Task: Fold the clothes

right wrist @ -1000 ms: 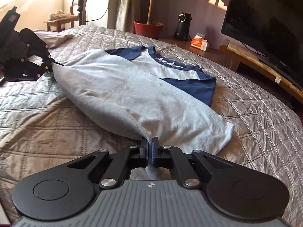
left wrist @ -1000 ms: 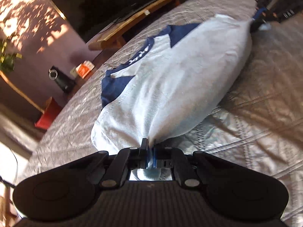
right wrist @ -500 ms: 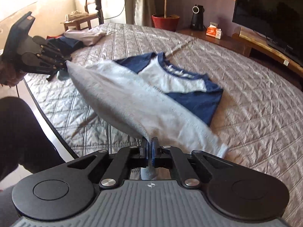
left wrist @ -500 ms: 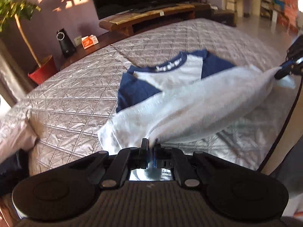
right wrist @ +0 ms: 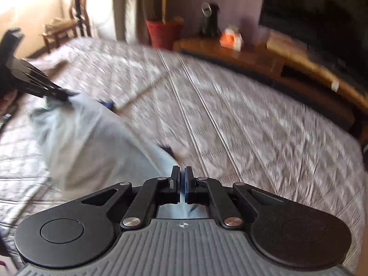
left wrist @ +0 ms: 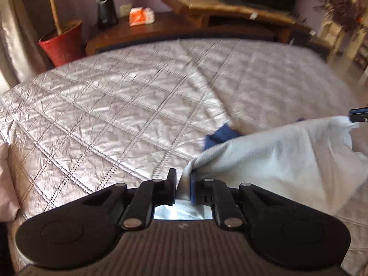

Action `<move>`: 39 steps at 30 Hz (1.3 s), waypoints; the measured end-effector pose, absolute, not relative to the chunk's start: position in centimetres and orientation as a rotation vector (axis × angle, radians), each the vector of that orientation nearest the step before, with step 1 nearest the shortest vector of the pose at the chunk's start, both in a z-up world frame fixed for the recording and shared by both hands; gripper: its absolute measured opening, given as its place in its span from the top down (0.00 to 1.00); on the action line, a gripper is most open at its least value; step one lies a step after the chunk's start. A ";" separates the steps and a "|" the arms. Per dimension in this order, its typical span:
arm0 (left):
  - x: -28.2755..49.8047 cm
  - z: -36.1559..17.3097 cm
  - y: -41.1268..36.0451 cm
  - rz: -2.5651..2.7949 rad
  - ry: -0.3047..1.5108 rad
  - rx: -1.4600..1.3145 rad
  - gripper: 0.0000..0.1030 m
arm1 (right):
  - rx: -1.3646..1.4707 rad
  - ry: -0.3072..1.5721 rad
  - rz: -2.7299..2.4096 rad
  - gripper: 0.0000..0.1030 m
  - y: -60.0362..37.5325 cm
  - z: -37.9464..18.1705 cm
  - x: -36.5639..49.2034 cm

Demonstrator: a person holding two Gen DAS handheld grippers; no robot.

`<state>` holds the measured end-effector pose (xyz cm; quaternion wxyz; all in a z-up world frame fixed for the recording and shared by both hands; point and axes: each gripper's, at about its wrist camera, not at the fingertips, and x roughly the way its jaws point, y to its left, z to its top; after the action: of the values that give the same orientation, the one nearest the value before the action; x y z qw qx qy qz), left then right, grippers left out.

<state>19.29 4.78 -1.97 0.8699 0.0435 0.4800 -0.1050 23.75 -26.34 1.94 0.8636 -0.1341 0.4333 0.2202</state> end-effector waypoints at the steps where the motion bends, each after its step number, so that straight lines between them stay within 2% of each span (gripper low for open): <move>1: 19.5 -2.8 4.8 -0.189 1.012 0.083 0.78 | -0.295 0.931 0.427 0.95 -26.7 0.5 24.3; 2: 19.4 -3.0 5.2 -0.169 1.005 0.064 0.71 | -0.303 0.941 0.377 0.95 -27.3 -0.6 24.5; 3: 19.1 -2.9 5.7 -0.159 0.988 0.046 0.67 | -0.290 0.923 0.318 0.95 -27.9 -0.9 24.2; 5: 18.5 -2.4 6.6 -0.133 0.953 0.010 0.56 | -0.230 0.844 0.257 0.94 -28.9 0.3 22.7; 6: 18.2 -1.9 7.0 -0.107 0.932 -0.007 0.54 | -0.226 0.795 0.251 0.92 -28.5 1.0 21.7; 8: 17.6 -1.0 7.8 -0.055 0.889 -0.040 0.57 | -0.220 0.724 0.267 0.89 -27.0 2.0 19.9; 12: 15.4 0.8 6.5 -0.043 0.803 -0.100 0.57 | -0.199 0.746 0.372 0.88 -21.9 0.4 19.7; 18: 12.9 -2.9 2.0 -0.084 0.879 -0.082 0.57 | -0.136 0.846 0.391 0.87 -18.2 -3.3 22.1; 21: 12.6 -4.9 4.0 -0.034 0.884 -0.174 0.65 | -0.088 0.828 0.342 0.88 -20.8 -3.9 21.5; 22: 12.5 -5.0 4.9 -0.030 0.878 -0.197 0.77 | -0.077 0.830 0.293 0.88 -21.9 -3.9 21.3; 23: 12.5 -4.9 5.7 -0.012 0.874 -0.217 0.80 | -0.064 0.832 0.248 0.90 -23.1 -3.9 20.9; 26: 12.2 -4.3 8.7 0.111 0.838 -0.252 0.71 | -0.096 0.835 0.118 0.87 -25.2 -3.6 19.6; 27: 12.0 -4.2 9.6 0.144 0.825 -0.270 0.71 | -0.134 0.830 0.087 0.83 -25.2 -3.5 19.3; 30: 10.9 -3.6 9.3 0.146 0.793 -0.307 0.71 | -0.106 0.759 0.107 0.83 -24.3 -2.1 18.9; 32: 10.8 -3.6 6.5 0.108 0.781 -0.266 0.67 | -0.132 0.736 0.161 0.78 -22.0 -1.7 19.7; 33: 11.2 -3.7 4.9 0.086 0.781 -0.249 0.65 | -0.151 0.740 0.192 0.64 -20.7 -1.9 20.3; 34: 11.8 -3.9 3.9 0.066 0.788 -0.252 0.64 | -0.157 0.752 0.213 0.40 -19.8 -2.2 20.9; 35: 12.2 -4.3 3.2 0.057 0.803 -0.264 0.63 | -0.156 0.768 0.231 0.31 -19.0 -2.6 21.5; 36: 12.5 -4.7 2.9 0.065 0.819 -0.264 0.62 | -0.160 0.785 0.225 0.31 -19.0 -3.1 21.9; 37: 12.8 -5.1 2.8 0.086 0.833 -0.249 0.61 | -0.166 0.804 0.210 0.39 -19.2 -3.7 22.2; 38: 13.2 -5.5 2.7 0.107 0.845 -0.234 0.60 | -0.137 0.809 0.196 0.36 -20.4 -4.2 22.1; 39: 13.3 -5.7 3.1 0.118 0.853 -0.235 0.64 | -0.091 0.818 0.164 0.33 -22.1 -4.5 21.7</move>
<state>13.32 3.07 -5.67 0.9021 -0.1136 0.4125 0.0570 21.73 -22.09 -4.48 0.9133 -0.0440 0.3970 0.0796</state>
